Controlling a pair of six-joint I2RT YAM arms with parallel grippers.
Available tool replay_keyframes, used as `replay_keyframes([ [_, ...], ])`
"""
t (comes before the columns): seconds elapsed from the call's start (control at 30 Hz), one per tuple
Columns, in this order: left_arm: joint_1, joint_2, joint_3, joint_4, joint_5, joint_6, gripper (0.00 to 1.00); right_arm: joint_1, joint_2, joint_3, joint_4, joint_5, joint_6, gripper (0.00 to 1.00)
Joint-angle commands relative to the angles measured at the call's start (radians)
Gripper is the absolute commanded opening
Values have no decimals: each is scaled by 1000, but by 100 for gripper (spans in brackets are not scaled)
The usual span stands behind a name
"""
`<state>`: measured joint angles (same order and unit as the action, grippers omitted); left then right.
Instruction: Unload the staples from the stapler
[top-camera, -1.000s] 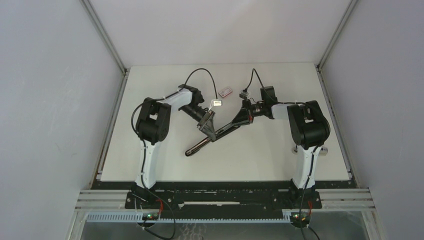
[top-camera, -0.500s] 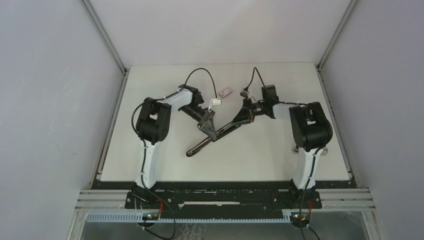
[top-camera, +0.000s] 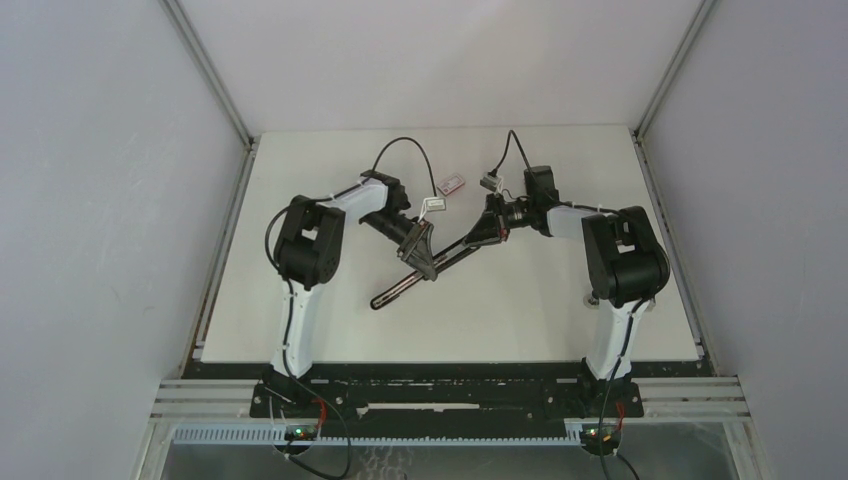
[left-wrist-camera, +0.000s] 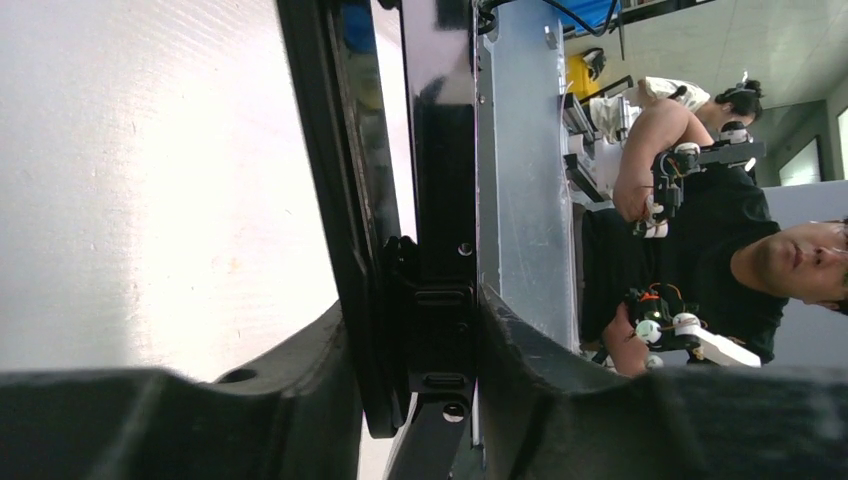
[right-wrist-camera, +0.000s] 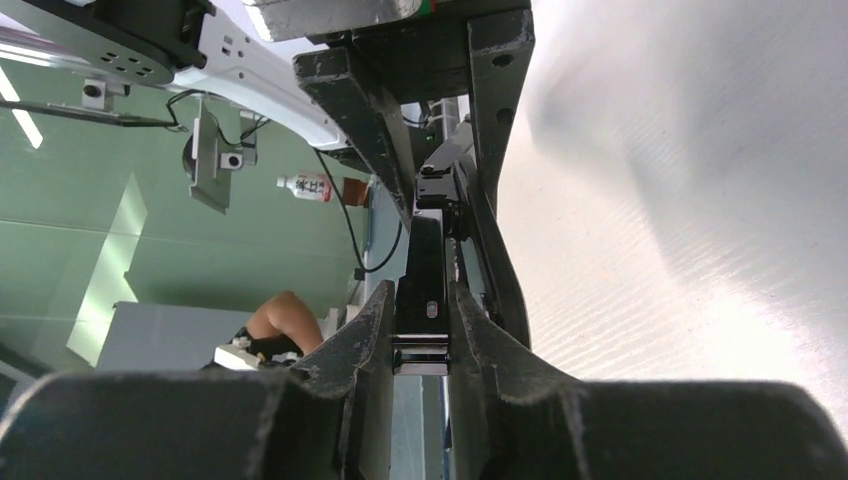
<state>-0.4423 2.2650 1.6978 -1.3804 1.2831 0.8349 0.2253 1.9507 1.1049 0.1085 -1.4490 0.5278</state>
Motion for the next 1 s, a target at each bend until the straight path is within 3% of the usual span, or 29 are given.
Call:
replay_keyframes([
  [0.0,-7,-17,10,-23,57,35,27,1,-38,14,26,-16,-13,2],
  [0.07,-6,-16,13,-23,57,35,18,0,-38,14,24,-16,-12,5],
  [0.2,-6,-12,21,-25,57,34,10,-1,-35,14,24,-13,-9,27],
  [0.3,-3,-14,33,-25,48,29,6,-6,-32,15,16,0,-16,44],
  [0.4,11,-20,45,-26,29,25,4,-22,-32,15,0,13,-23,52],
  [0.67,43,-44,81,-15,-64,-12,1,-91,-46,15,-67,69,-79,62],
  [0.97,49,-52,77,147,-227,-213,0,-154,-49,15,-108,141,-105,63],
])
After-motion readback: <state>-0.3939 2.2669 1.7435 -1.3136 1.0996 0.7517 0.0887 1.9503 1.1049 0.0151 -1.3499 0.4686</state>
